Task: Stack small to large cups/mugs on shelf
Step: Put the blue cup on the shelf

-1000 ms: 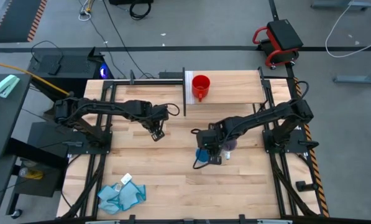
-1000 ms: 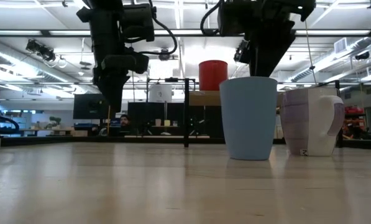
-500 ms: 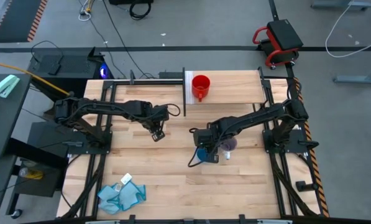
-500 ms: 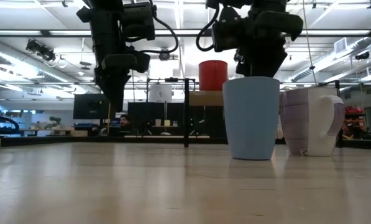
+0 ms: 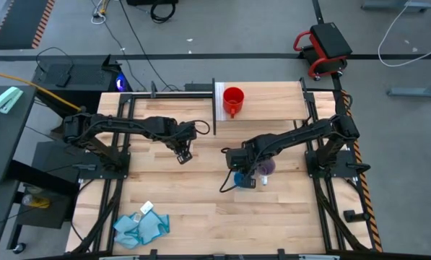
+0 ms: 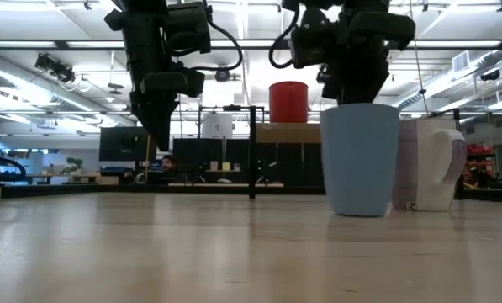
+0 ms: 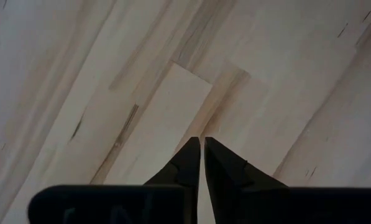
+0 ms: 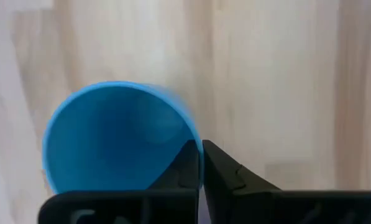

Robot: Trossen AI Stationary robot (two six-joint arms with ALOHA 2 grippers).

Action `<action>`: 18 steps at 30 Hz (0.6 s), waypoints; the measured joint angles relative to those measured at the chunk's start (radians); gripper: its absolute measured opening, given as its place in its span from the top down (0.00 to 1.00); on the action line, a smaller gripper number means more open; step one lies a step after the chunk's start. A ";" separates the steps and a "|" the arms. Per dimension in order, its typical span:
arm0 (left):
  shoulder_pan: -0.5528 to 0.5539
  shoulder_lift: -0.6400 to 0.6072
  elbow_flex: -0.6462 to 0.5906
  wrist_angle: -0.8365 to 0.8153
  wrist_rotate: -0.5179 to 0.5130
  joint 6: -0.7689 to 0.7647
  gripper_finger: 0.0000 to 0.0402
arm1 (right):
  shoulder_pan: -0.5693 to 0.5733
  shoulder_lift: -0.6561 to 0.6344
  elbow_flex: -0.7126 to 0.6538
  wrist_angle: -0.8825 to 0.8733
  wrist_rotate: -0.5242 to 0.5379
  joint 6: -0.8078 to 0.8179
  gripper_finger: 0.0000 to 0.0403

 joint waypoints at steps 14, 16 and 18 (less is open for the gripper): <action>0.000 0.000 0.000 0.000 -0.008 0.032 0.92 | -0.154 -0.011 0.374 -0.376 0.165 -0.073 0.99; 0.000 0.000 0.000 0.000 -0.008 0.034 0.93 | -0.178 -0.011 0.456 -0.473 0.217 -0.070 0.99; 0.000 0.000 0.000 -0.001 -0.008 0.036 0.94 | -0.208 -0.011 0.540 -0.578 0.253 -0.041 0.99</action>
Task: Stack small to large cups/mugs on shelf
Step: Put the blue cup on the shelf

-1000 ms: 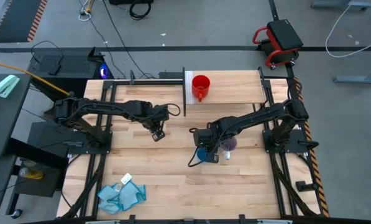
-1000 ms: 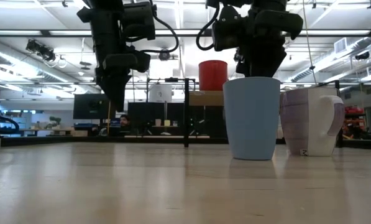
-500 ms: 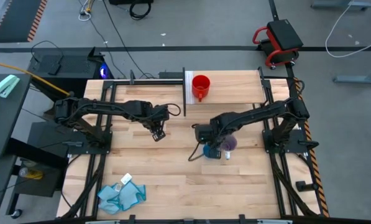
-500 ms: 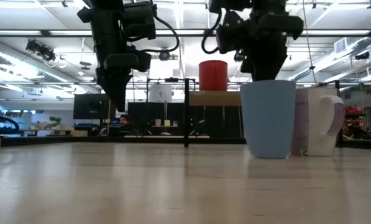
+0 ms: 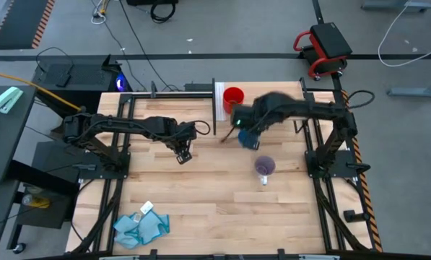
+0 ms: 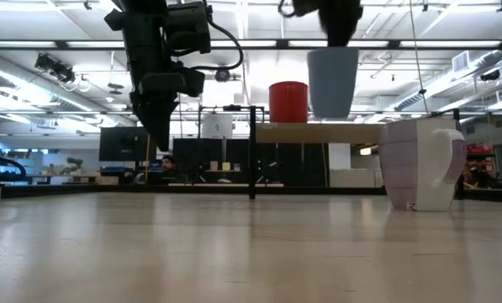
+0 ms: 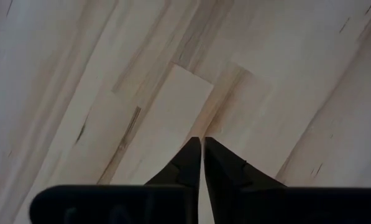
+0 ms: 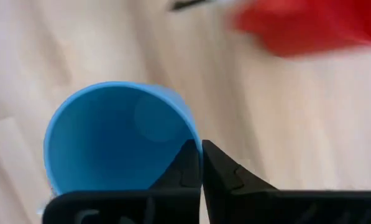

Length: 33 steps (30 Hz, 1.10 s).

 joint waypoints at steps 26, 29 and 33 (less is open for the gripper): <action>0.000 0.000 0.000 0.006 0.000 0.026 0.94 | -0.552 -0.036 0.213 -0.041 -0.116 -0.066 0.99; 0.000 0.000 0.000 0.006 0.000 0.026 0.93 | -0.588 -0.033 0.213 -0.041 -0.151 -0.076 0.99; 0.000 0.000 0.000 0.006 0.000 0.026 0.94 | -0.607 -0.034 0.208 -0.039 -0.165 -0.083 0.99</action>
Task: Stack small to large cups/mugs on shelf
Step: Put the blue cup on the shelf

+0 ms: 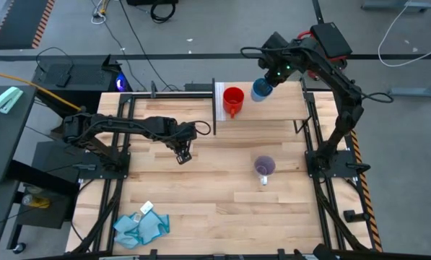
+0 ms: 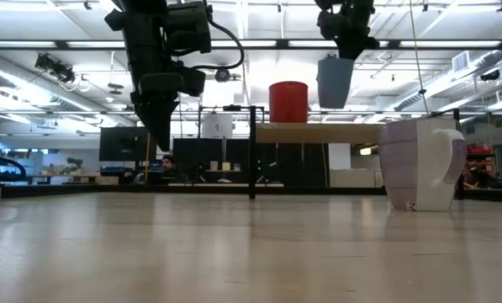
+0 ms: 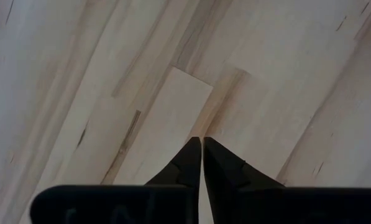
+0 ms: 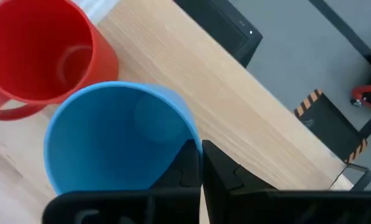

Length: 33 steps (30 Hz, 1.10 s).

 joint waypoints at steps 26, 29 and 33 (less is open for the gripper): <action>0.001 0.000 0.000 0.001 0.003 -0.011 0.94 | -0.074 0.003 -0.148 0.043 -0.014 -0.094 0.99; 0.001 0.000 0.000 0.001 0.003 -0.011 0.94 | -0.072 0.003 -0.148 0.048 -0.016 -0.096 0.99; 0.001 0.000 0.000 0.001 0.004 -0.011 0.95 | -0.072 0.003 -0.148 0.052 -0.019 -0.096 0.99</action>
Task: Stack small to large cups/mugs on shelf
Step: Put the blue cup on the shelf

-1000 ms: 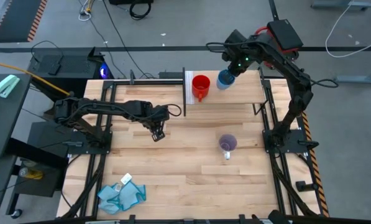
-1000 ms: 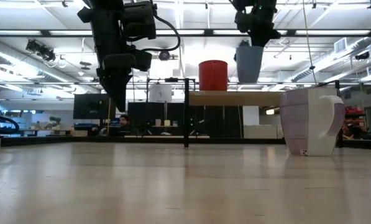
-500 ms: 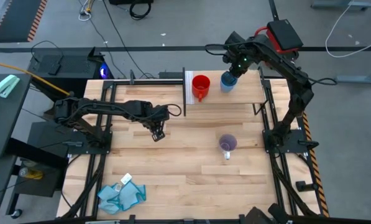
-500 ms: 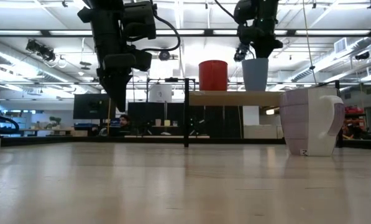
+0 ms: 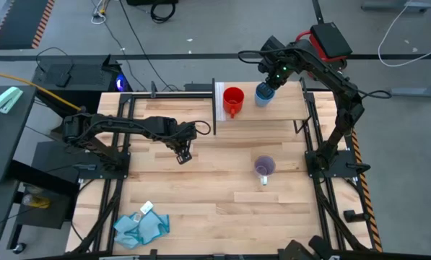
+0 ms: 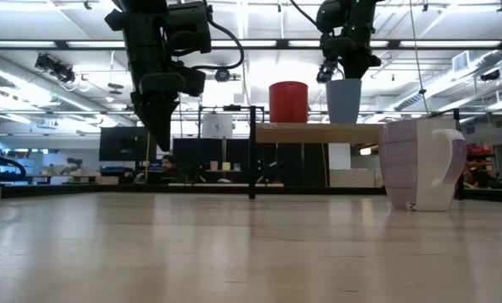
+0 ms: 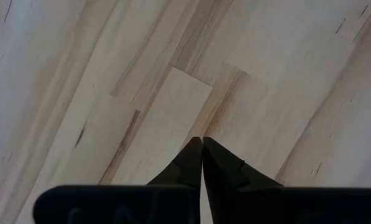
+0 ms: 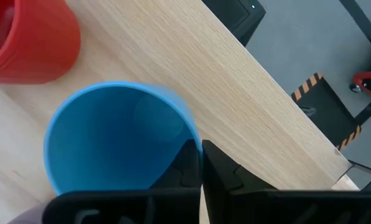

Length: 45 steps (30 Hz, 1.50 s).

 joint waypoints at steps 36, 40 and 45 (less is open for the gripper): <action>0.000 0.000 0.000 -0.001 0.000 0.001 0.96 | 0.035 0.028 -0.009 0.042 -0.021 0.000 0.97; 0.000 0.000 0.000 -0.001 0.000 0.001 0.95 | 0.035 0.030 -0.009 0.041 -0.014 0.003 0.92; 0.000 0.000 0.000 -0.001 0.000 0.002 0.94 | 0.035 0.031 -0.009 0.041 -0.013 0.010 0.86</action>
